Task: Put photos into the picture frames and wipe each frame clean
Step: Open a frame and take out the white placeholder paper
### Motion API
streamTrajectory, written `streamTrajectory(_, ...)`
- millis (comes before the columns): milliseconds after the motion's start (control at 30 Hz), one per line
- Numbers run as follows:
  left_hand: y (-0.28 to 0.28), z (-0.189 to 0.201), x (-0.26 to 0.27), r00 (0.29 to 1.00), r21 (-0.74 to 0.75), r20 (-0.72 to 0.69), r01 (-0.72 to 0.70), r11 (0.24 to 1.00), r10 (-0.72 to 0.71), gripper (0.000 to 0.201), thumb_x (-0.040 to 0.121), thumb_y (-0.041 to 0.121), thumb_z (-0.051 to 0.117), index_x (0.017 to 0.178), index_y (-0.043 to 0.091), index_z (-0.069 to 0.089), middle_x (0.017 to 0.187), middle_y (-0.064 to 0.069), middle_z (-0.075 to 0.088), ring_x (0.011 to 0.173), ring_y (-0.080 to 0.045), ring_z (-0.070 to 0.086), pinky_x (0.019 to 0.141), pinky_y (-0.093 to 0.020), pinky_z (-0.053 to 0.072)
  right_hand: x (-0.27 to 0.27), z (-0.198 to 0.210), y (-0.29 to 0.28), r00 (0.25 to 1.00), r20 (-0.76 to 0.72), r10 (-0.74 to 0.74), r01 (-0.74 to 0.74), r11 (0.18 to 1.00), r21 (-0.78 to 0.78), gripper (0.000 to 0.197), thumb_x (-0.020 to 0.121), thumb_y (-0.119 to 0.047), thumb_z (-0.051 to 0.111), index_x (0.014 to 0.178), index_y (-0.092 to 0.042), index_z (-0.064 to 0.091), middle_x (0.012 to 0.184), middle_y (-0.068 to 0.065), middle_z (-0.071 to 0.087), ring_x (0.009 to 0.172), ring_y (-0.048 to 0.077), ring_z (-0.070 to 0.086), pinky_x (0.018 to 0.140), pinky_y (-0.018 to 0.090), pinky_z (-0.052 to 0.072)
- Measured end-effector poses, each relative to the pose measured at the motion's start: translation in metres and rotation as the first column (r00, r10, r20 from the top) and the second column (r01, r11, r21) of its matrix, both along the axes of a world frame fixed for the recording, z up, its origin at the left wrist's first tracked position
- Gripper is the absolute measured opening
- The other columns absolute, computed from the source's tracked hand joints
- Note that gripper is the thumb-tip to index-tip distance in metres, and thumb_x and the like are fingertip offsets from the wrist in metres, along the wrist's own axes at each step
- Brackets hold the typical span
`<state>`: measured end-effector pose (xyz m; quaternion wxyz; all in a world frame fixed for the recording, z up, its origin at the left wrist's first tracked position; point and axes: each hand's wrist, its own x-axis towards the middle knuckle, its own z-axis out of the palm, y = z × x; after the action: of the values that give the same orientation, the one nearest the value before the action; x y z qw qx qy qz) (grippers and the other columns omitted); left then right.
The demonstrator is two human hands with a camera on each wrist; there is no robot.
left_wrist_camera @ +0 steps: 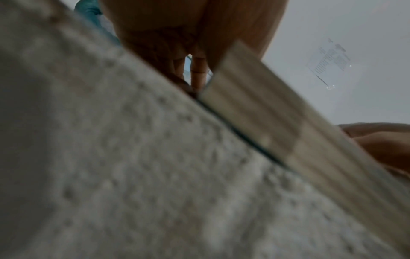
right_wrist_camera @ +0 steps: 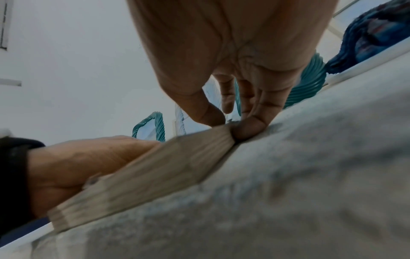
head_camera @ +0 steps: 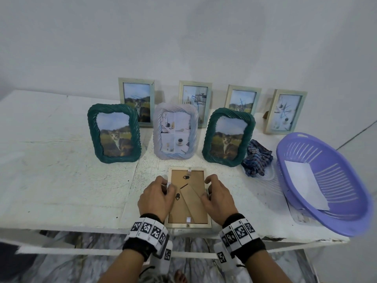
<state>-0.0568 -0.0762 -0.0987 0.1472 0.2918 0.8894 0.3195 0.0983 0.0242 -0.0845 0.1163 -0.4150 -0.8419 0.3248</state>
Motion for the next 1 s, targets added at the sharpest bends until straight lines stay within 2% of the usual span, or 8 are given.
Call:
streamTrajectory(133,-0.007,-0.004,-0.003,1.000,0.090,0.003,0.026,0.996,-0.026,0.014,0.086,0.040,0.061,0.087,0.026,0.058,0.073,0.012,0.062,0.070,-0.016,0.058,0.064,-0.028,0.043,0.001,0.005,0.009,0.997,0.056,0.060,-0.058,0.998,-0.025,0.034,0.087,-0.016,0.054,0.119,-0.015,0.043,0.082,-0.004,0.047,0.067,0.008,0.045,0.062,0.027,0.034)
streamTrajectory(200,-0.013,-0.008,-0.003,0.998,0.133,-0.020,0.056,0.989,-0.054,0.013,0.086,0.040,0.064,0.088,0.028,0.060,0.070,0.014,0.061,0.066,-0.008,0.057,0.064,-0.026,0.046,-0.005,0.013,0.016,0.987,0.142,0.075,-0.077,0.997,0.010,0.037,0.088,-0.024,0.052,0.123,-0.016,0.043,0.092,0.001,0.051,0.078,0.016,0.052,0.067,0.029,0.040)
streamTrajectory(267,-0.016,-0.010,0.000,0.994,0.136,-0.055,0.097,0.986,-0.090,0.014,0.087,0.043,0.063,0.092,0.030,0.061,0.070,0.016,0.060,0.065,-0.003,0.056,0.063,-0.024,0.043,-0.015,0.023,0.022,0.969,0.241,0.058,-0.093,0.986,0.138,0.037,0.090,-0.033,0.050,0.123,-0.016,0.046,0.106,0.007,0.051,0.092,0.025,0.055,0.072,0.033,0.046)
streamTrajectory(333,-0.017,-0.010,0.000,0.993,0.142,-0.057,0.112,0.984,-0.104,0.016,0.087,0.045,0.063,0.093,0.030,0.062,0.071,0.018,0.060,0.066,-0.001,0.056,0.063,-0.022,0.042,-0.027,0.029,0.028,0.958,0.281,0.060,-0.126,0.966,0.224,0.039,0.092,-0.040,0.049,0.121,-0.015,0.049,0.113,0.007,0.049,0.101,0.027,0.053,0.077,0.036,0.049)
streamTrajectory(433,-0.017,-0.009,-0.001,0.993,0.154,-0.048,0.116,0.981,-0.110,0.017,0.086,0.046,0.064,0.094,0.030,0.063,0.071,0.018,0.060,0.067,0.002,0.056,0.064,-0.022,0.043,-0.045,0.031,0.035,0.934,0.345,0.092,-0.176,0.960,0.218,0.040,0.093,-0.045,0.049,0.118,-0.014,0.052,0.118,0.009,0.049,0.109,0.028,0.049,0.084,0.038,0.048)
streamTrajectory(600,-0.017,-0.012,-0.003,0.992,0.175,-0.045,0.123,0.977,-0.117,0.018,0.086,0.045,0.066,0.094,0.029,0.065,0.068,0.017,0.061,0.065,0.003,0.056,0.062,-0.018,0.042,-0.057,0.023,0.039,0.918,0.384,0.097,-0.203,0.948,0.244,0.039,0.091,-0.043,0.053,0.113,-0.011,0.053,0.119,0.011,0.048,0.110,0.031,0.047,0.085,0.038,0.046)
streamTrajectory(800,-0.017,-0.013,-0.004,0.991,0.183,-0.061,0.129,0.975,-0.120,0.016,0.085,0.043,0.067,0.093,0.028,0.066,0.066,0.018,0.059,0.064,0.005,0.055,0.060,-0.010,0.036,-0.059,0.021,0.049,0.909,0.386,0.156,-0.269,0.928,0.258,0.028,0.093,-0.030,0.051,0.108,-0.007,0.054,0.111,0.012,0.051,0.100,0.032,0.051,0.076,0.037,0.043)
streamTrajectory(1000,-0.016,-0.013,-0.005,0.990,0.183,-0.068,0.130,0.974,-0.120,0.019,0.086,0.042,0.066,0.097,0.027,0.067,0.070,0.017,0.060,0.067,-0.001,0.057,0.064,-0.022,0.045,-0.060,0.020,0.059,0.854,0.466,0.233,-0.404,0.861,0.310,0.022,0.097,-0.013,0.040,0.104,-0.001,0.057,0.106,0.014,0.054,0.095,0.033,0.056,0.069,0.035,0.036)
